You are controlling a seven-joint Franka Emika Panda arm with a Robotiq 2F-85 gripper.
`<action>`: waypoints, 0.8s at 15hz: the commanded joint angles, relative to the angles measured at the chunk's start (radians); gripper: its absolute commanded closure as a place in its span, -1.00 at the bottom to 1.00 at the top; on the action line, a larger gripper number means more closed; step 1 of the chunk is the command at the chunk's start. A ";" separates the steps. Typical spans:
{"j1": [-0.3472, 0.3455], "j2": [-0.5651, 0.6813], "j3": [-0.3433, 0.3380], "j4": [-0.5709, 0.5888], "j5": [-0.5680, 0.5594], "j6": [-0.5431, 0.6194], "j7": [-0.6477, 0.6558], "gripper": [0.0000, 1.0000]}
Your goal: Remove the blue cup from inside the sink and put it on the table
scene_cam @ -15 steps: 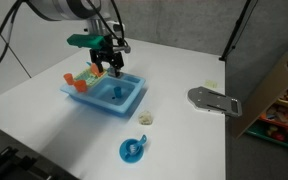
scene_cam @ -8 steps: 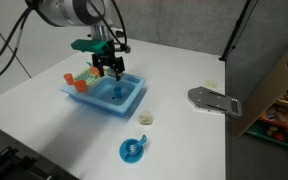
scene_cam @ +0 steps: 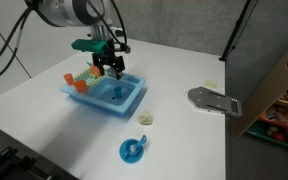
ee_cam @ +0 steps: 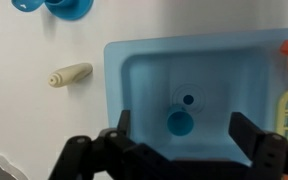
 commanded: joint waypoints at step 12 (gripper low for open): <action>0.008 0.184 0.010 0.118 0.009 0.190 -0.018 -1.00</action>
